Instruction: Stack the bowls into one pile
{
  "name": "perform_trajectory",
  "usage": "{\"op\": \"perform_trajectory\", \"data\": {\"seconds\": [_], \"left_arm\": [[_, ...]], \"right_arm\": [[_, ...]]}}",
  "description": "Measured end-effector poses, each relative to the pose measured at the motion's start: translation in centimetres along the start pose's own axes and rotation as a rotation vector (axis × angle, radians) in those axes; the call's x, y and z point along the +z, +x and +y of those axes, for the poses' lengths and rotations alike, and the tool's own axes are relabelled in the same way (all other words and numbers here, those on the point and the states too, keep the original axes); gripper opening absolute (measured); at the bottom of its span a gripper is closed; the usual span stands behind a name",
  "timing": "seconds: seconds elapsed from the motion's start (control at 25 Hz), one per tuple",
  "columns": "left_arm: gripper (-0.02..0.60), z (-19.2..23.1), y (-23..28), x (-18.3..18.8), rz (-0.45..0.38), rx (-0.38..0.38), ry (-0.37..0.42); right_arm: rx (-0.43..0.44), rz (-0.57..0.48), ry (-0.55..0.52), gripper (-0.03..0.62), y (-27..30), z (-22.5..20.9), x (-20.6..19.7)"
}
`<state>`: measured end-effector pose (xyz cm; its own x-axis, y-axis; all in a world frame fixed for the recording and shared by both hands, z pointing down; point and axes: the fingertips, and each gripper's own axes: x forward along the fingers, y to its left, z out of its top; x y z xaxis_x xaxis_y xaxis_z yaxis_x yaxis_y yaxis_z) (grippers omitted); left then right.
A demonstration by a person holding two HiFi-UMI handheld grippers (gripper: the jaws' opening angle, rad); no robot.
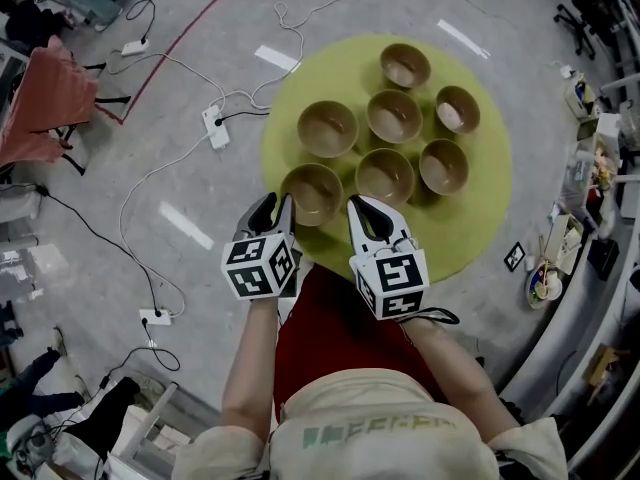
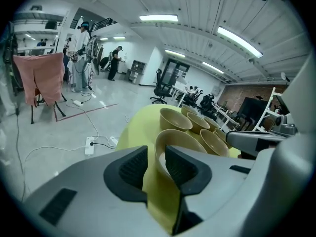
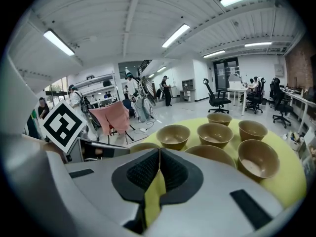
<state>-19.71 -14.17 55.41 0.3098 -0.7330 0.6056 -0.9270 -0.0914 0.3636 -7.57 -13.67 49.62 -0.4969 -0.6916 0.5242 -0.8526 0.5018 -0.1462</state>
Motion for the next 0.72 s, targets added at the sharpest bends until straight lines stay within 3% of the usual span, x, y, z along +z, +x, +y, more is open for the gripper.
{"op": "perform_trajectory", "data": {"seconds": [0.52,0.72], "left_arm": [[0.101,-0.4,1.9,-0.7,0.07,0.006,0.005],[0.063,-0.2,2.1,-0.7,0.078,0.031,-0.001]], "right_arm": [[-0.035,0.008,0.025,0.037,0.1,-1.1,-0.3],[-0.042,0.005,0.03,0.037,-0.1,-1.7,-0.1]]}}
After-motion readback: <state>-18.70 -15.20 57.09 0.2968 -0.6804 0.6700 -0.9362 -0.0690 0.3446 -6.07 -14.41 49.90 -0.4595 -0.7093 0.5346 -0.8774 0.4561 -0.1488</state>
